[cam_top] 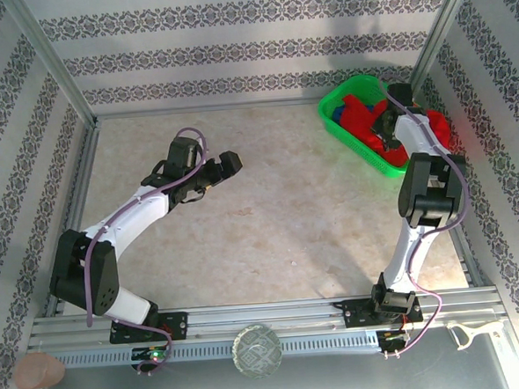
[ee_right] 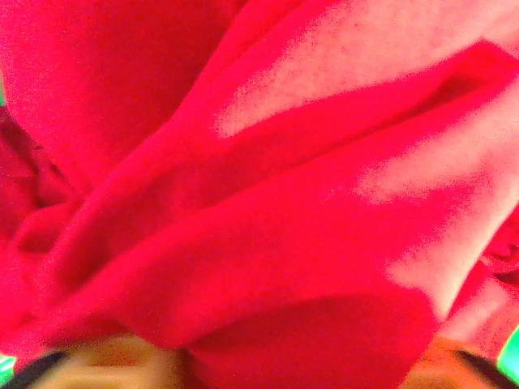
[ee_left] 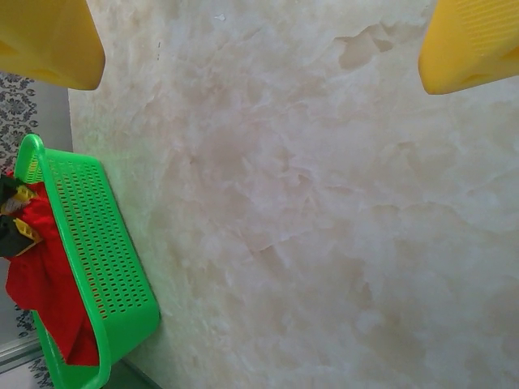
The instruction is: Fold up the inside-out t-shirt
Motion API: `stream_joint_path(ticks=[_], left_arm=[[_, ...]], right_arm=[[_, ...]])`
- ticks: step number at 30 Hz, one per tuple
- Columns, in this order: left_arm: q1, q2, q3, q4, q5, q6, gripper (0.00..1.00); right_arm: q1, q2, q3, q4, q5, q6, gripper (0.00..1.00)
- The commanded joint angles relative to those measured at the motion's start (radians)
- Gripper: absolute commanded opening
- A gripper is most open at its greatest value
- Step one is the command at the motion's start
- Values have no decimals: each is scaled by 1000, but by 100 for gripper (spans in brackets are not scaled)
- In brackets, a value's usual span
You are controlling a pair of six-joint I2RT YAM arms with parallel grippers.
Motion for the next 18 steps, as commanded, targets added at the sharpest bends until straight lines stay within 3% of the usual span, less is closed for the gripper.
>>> stream_joint_path(ticks=[1,2,5,14,18], left_arm=[[14,-25,23,-26,-56,17,99],[14,-30,23,-38,-76,11,99],[14,-50,23,-61,-112,21,99],[16,-106,33,40,-61,74,99],[16,-101,61,58,-33,70,99]], right_arm=[[-1,-70,36,22,-88,1,7],[4,-93,40,33,-102,-2,0],[37,-183,59,77,-153,-24,0],[221,-293,308,157,-525,30,0],[355,-297,400,127,-531,20,0]])
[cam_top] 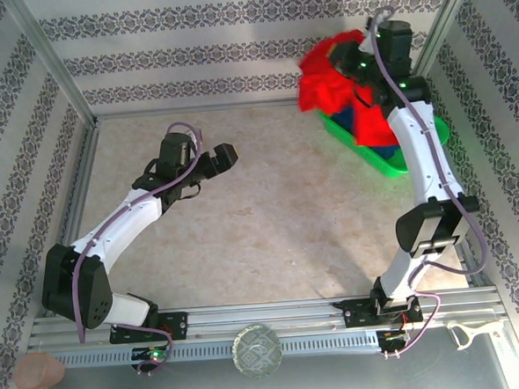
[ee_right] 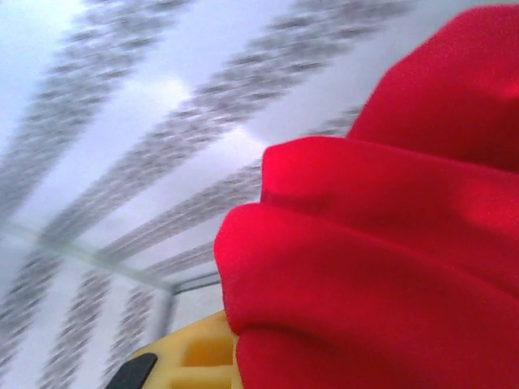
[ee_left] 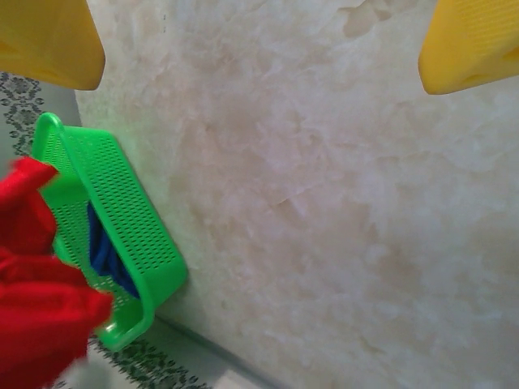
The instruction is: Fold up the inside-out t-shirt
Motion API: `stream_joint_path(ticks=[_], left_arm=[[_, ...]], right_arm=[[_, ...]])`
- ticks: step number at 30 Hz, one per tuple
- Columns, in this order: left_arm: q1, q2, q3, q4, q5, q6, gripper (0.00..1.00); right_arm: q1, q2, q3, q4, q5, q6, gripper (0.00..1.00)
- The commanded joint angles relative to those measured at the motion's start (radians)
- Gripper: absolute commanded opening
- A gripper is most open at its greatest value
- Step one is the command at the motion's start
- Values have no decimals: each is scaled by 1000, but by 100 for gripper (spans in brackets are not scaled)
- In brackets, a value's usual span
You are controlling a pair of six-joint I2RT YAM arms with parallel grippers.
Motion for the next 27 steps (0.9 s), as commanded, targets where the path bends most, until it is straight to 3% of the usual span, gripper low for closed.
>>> stream_joint_path(ticks=[1,5,8,9,12,13,20,27], left_arm=[[16,-14,42,58,33,22,99],[16,-16,42,74,25,21,99],[16,-20,26,72,0,36,99],[18,-22,18,70,-10,41,99],[37,-29,-7,51,-30,57,99],[49,-33,-14,32,-35,64,99],[157,-83,-71,-81,-63,91,99],[181,23,-32,-258,-90,200,99]], right_arm=[[88,-22,54,12,-84,-1,0],[176,-19,-9,32,-53,-1,0],[224,-24,-174,120,-34,32,1],[236,-22,-240,164,-30,43,7],[244,10,-379,219,28,41,45],[239,24,-418,217,51,25,51],[257,-17,-628,164,164,-121,53],[393,-40,-696,53,293,-293,59]])
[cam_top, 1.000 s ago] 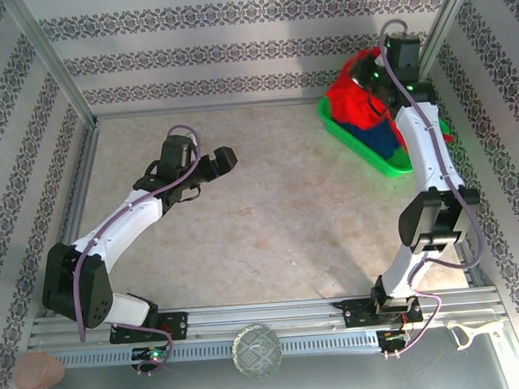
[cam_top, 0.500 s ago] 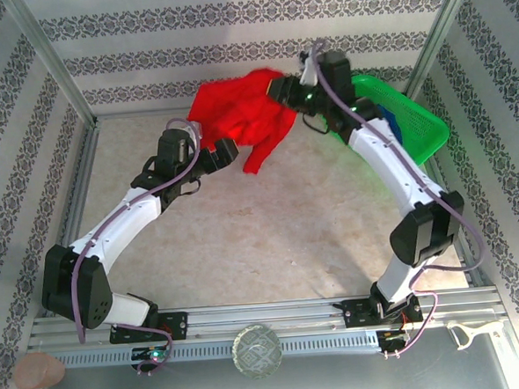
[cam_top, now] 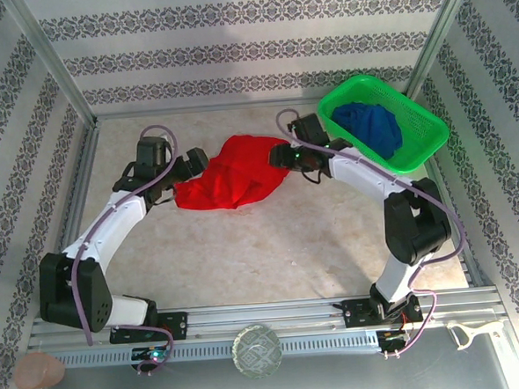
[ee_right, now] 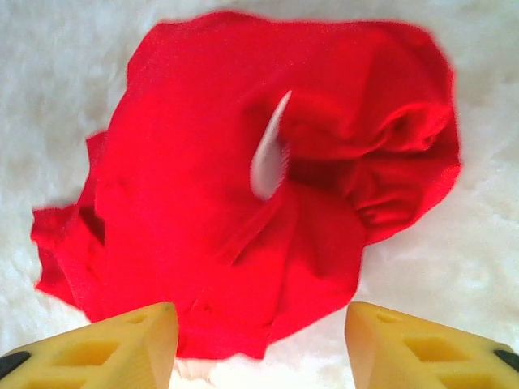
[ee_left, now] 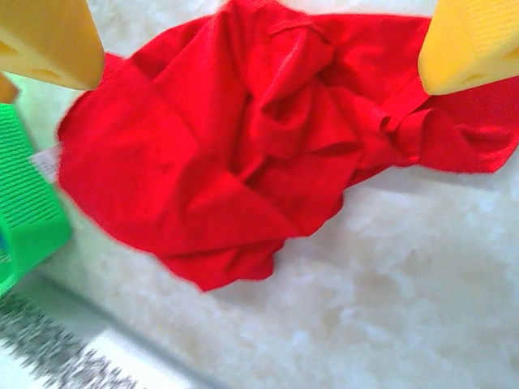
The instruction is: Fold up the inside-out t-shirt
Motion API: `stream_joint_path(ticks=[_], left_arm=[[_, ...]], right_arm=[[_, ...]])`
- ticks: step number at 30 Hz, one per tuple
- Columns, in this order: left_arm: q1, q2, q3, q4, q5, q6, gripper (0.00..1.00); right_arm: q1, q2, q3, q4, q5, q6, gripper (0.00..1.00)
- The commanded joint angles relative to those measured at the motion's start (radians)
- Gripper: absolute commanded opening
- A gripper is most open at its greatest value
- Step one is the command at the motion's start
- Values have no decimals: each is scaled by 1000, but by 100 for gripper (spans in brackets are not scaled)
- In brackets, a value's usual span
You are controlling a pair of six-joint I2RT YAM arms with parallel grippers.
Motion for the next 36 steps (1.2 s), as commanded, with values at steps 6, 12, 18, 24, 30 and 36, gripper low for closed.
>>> stream_joint_path(ticks=[6,12,18,24,30,36], left_arm=[[5,129,-15,-96,-21,75,99],[6,161,14,-104,-19,74,99],[8,121,7,-117,-30,73,99],[14,99,-1,-120,-26,64,99],[22,83,-7,-121,-24,69,99],[24,74,-11,-110,-10,83,99]], right_arm=[[174,-13,15,-121,261,-224,64],[213,66,54,-142,373,-282,69],[234,177,128,-153,460,-335,71],[231,285,252,-189,519,-360,45],[175,179,332,-239,437,-360,0],[46,-118,276,-178,179,-226,0]])
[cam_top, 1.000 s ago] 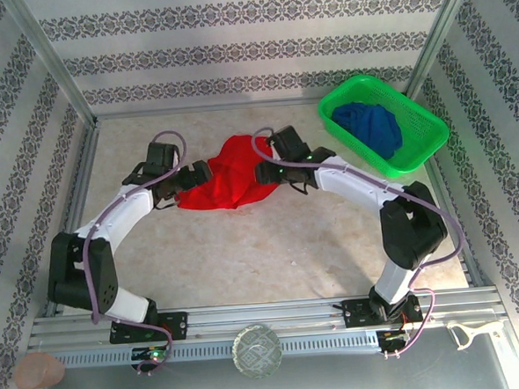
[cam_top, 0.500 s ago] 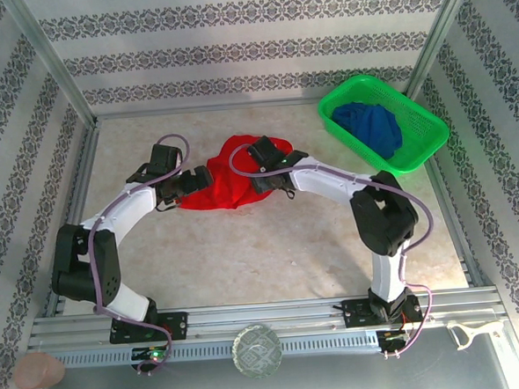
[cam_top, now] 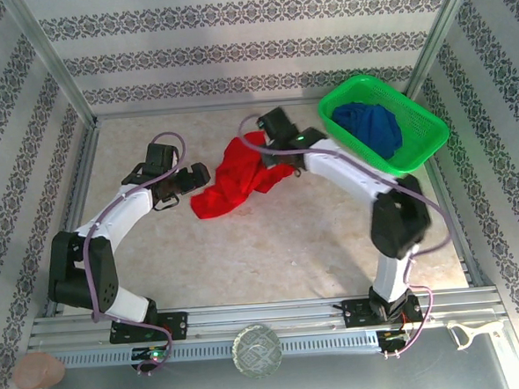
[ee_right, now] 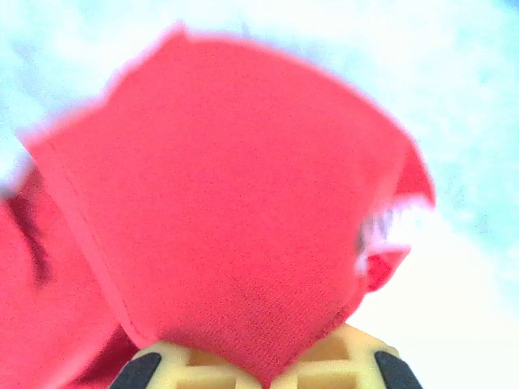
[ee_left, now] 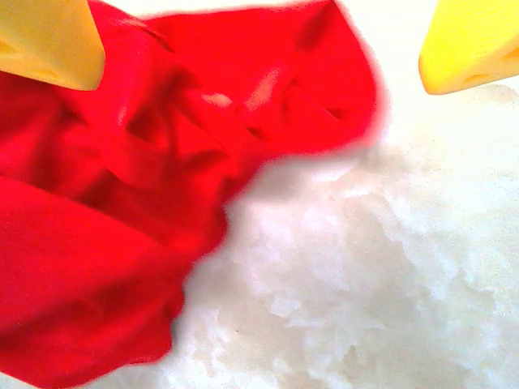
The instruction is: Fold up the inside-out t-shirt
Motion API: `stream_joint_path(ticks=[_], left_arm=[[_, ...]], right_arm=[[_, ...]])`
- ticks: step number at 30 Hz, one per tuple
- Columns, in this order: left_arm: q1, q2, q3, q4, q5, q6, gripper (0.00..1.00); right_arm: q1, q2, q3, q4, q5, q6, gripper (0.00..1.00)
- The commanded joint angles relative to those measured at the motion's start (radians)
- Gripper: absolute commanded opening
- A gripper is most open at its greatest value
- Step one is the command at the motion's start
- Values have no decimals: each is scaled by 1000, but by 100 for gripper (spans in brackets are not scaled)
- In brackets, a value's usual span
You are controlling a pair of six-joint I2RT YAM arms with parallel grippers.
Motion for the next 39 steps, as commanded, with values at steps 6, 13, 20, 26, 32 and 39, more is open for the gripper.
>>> stream_joint_path(ticks=[6,13,20,26,32,39], left_arm=[[12,-22,-18,20,51,7,99],[-5,-20,-42,67,107,-28,99],[-74,20,-38,155,135,-79,99],[-137,99,22,179,132,-93,99],[-215,193,99,225,120,-129,99],[-290,342,216,330,106,-235,99]], right_arm=[[-191,-254,-117,62,-297,152,0],[-225,-231,-328,197,-339,201,0],[-145,-77,-201,260,-462,271,19],[-129,-42,-87,290,-501,338,48],[-263,-195,-252,262,-399,339,51],[-482,-370,-520,250,-359,333,57]])
